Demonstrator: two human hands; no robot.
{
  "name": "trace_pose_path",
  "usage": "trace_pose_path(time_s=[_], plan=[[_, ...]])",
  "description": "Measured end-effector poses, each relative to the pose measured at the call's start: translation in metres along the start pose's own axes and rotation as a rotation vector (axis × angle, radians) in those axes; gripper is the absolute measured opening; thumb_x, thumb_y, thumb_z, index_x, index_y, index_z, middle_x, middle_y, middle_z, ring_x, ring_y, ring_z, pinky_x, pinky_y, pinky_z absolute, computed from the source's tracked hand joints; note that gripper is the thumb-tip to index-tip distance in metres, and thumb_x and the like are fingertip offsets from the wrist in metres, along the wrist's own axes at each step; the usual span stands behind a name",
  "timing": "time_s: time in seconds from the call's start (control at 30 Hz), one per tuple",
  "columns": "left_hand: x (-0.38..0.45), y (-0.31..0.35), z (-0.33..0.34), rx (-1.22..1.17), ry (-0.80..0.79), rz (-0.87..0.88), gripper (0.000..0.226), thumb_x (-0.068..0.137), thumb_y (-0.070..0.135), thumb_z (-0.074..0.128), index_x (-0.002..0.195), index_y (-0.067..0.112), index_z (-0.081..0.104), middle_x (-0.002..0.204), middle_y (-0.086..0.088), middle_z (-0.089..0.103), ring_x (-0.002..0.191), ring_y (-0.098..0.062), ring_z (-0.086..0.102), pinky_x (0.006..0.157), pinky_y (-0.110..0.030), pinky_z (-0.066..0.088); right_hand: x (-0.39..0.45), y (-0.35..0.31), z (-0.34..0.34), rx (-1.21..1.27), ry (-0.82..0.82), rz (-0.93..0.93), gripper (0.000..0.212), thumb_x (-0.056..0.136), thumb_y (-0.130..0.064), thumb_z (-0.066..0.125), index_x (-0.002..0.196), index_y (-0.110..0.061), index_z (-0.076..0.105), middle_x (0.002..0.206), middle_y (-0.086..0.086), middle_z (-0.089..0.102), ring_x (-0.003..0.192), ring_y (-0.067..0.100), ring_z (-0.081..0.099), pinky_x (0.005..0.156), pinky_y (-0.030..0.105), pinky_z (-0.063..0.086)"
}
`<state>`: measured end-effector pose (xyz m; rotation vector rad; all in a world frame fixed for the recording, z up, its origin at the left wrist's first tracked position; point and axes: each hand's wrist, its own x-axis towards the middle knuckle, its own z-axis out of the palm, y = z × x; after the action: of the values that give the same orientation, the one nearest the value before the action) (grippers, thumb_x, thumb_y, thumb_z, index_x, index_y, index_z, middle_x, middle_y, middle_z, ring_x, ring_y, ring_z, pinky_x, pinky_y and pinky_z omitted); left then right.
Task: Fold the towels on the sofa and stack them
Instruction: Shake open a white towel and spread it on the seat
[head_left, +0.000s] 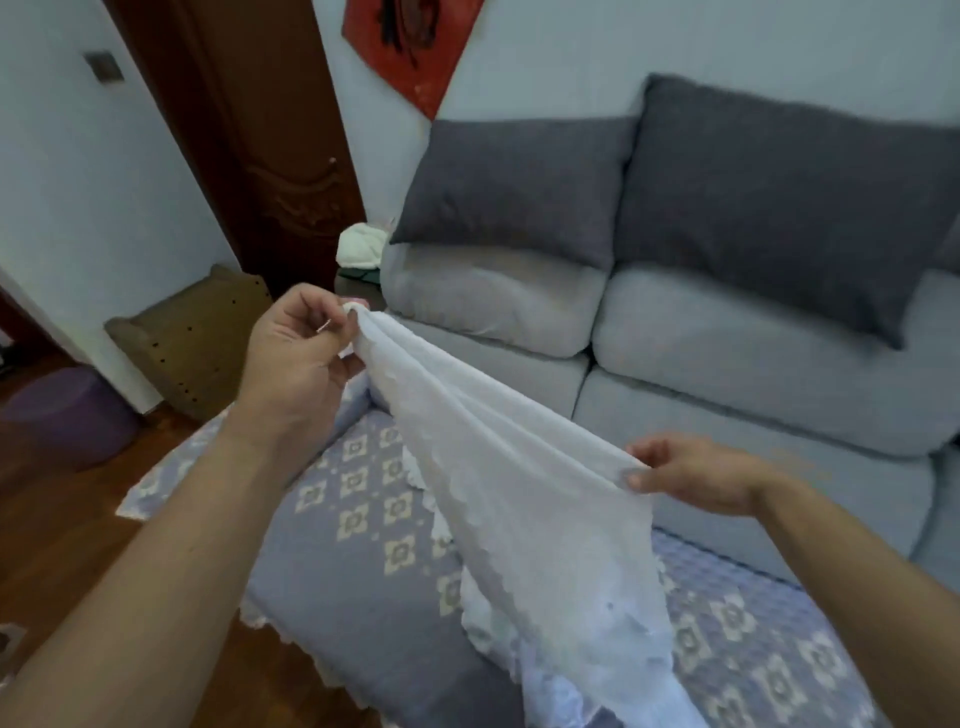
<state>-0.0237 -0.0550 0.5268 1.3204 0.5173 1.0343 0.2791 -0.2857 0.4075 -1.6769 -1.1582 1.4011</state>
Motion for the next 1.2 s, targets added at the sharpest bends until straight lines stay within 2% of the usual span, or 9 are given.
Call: trace_pose_path(time_s=[0.1,0.27,0.33,0.43,0.57,0.73,0.87,1.0,1.2], plan=[[0.024,0.025,0.031,-0.007,-0.123,0.046,0.032,0.091,-0.006,0.057,0.068,0.018,0.061,0.083,-0.005,0.065,0.079,-0.017,0.064,0.067,-0.032,0.060,-0.032,-0.028,-0.036,-0.101,0.209,-0.023,0.024,0.078,-0.028,0.082,0.081,-0.008,0.069,0.078,-0.002,0.069,0.075,0.007,0.060,0.071,0.022,0.045],[0.036,0.059,0.092,0.303,-0.231,0.190,0.016,0.092,-0.014,0.056,0.081,-0.004,0.056,0.081,0.000,0.071,0.075,-0.017,0.068,0.064,-0.036,0.060,-0.082,-0.087,-0.088,-0.341,1.534,-0.293,0.016,0.086,-0.022,0.074,0.080,-0.013,0.062,0.079,0.004,0.061,0.073,0.021,0.055,0.068,0.038,0.046],[0.039,0.072,0.115,0.378,-0.246,0.254,0.020,0.092,-0.014,0.056,0.078,0.000,0.058,0.076,0.002,0.073,0.072,-0.013,0.065,0.064,-0.032,0.058,-0.095,-0.105,-0.085,-0.333,1.686,-0.423,0.015,0.090,-0.021,0.066,0.083,-0.014,0.055,0.088,0.004,0.054,0.080,0.022,0.051,0.072,0.040,0.044],[0.053,0.085,0.139,0.448,-0.201,0.304,0.029,0.091,-0.003,0.061,0.068,0.017,0.062,0.083,-0.021,0.070,0.072,-0.022,0.059,0.070,-0.051,0.058,-0.094,-0.090,-0.052,-0.596,1.444,-0.293,0.009,0.096,-0.020,0.059,0.101,-0.013,0.055,0.089,0.002,0.055,0.082,0.027,0.055,0.070,0.034,0.037],[0.067,0.090,0.156,0.533,-0.176,0.284,0.034,0.081,-0.007,0.056,0.063,0.022,0.063,0.075,-0.012,0.064,0.070,-0.021,0.059,0.073,-0.059,0.057,-0.078,-0.010,0.004,-1.026,1.225,-0.314,0.035,0.101,-0.040,0.049,0.133,-0.025,0.050,0.109,0.008,0.073,0.076,0.036,0.071,0.057,0.038,0.054],[0.065,0.083,0.166,0.601,-0.228,0.189,0.038,0.076,-0.011,0.050,0.061,0.021,0.063,0.082,-0.030,0.060,0.073,-0.027,0.060,0.071,-0.068,0.054,-0.046,0.038,0.038,-1.074,1.090,-0.249,0.119,0.062,-0.003,0.084,0.156,-0.038,0.020,0.108,0.004,0.072,0.057,0.032,0.066,0.038,0.032,0.047],[0.064,0.083,0.175,0.568,-0.221,0.117,0.039,0.083,-0.016,0.048,0.065,0.016,0.060,0.080,-0.015,0.057,0.075,-0.028,0.061,0.073,-0.063,0.057,-0.019,0.043,0.062,-1.192,1.056,-0.369,0.093,0.055,0.006,0.076,0.136,-0.030,0.051,0.111,0.010,0.067,0.042,0.031,0.053,0.036,0.027,0.033],[0.068,0.087,0.174,0.545,-0.197,0.103,0.038,0.087,-0.013,0.052,0.064,0.017,0.060,0.076,-0.012,0.058,0.076,-0.027,0.067,0.072,-0.056,0.061,0.012,0.052,0.087,-1.087,0.943,-0.262,0.023,0.078,-0.028,0.067,0.099,-0.019,0.065,0.089,0.007,0.065,0.054,0.030,0.062,0.038,0.032,0.046],[0.070,0.089,0.162,0.502,-0.120,0.084,0.035,0.087,-0.014,0.051,0.067,0.015,0.059,0.074,-0.004,0.061,0.075,-0.021,0.072,0.066,-0.043,0.063,0.034,0.043,0.122,-0.858,0.845,-0.016,0.048,0.086,-0.059,0.050,0.111,-0.020,0.062,0.121,-0.002,0.053,0.096,0.024,0.063,0.067,0.032,0.047]])
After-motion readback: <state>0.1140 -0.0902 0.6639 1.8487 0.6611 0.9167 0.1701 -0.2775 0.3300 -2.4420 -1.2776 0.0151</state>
